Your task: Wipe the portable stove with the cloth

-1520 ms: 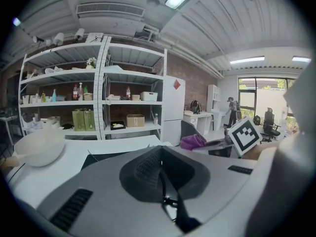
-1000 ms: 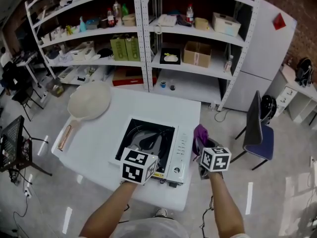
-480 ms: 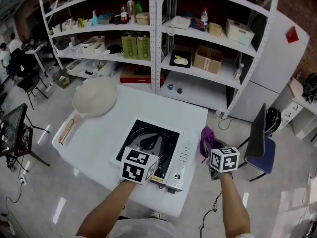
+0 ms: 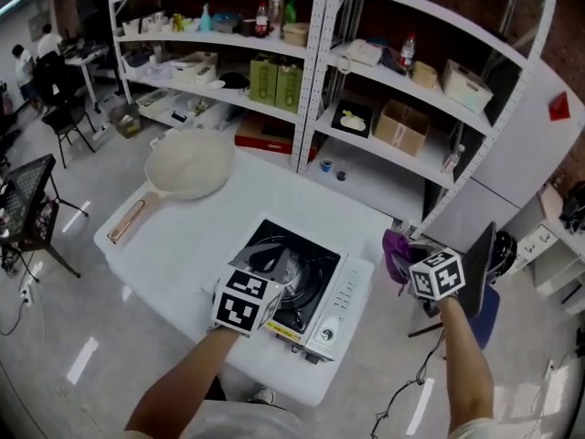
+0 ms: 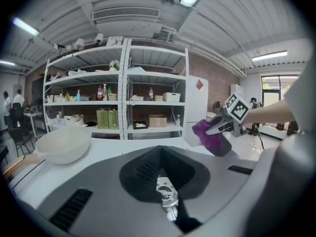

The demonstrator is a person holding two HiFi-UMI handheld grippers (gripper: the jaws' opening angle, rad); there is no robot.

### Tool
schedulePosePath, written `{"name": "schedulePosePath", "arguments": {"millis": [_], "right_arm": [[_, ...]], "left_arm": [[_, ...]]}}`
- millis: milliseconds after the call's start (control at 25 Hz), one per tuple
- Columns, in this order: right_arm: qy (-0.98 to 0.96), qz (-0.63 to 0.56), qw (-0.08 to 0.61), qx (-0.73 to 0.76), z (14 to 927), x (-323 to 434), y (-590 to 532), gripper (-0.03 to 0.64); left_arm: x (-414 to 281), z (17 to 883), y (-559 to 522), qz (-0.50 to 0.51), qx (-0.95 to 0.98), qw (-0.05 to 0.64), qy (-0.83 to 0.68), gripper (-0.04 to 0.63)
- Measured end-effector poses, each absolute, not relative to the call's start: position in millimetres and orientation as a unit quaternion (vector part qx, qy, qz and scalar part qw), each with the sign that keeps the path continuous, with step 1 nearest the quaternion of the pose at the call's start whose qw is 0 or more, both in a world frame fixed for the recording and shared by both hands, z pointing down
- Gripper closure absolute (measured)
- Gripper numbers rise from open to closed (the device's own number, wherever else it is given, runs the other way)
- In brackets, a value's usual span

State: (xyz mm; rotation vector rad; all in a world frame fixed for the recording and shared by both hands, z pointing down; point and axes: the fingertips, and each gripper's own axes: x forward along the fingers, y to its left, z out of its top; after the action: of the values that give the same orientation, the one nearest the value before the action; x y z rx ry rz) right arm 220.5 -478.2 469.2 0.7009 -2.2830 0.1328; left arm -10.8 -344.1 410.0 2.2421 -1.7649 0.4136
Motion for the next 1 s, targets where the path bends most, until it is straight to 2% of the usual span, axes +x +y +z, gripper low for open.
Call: {"name": "schedulePosePath", "arguments": {"millis": [440, 1000], "right_arm": [[-0.856, 0.060, 0.486, 0.167, 498.7, 169.0, -485.3, 0.552], [-0.815, 0.096, 0.559, 0.120, 507.8, 84.8, -479.8, 0.553]], "left_arm": [[-81.2, 418.5, -337.7, 0.131, 0.751, 0.137, -0.632, 0.591], [-152.5, 430.8, -341.5, 0.118, 0.755, 0.158, -0.625, 0.591]]}}
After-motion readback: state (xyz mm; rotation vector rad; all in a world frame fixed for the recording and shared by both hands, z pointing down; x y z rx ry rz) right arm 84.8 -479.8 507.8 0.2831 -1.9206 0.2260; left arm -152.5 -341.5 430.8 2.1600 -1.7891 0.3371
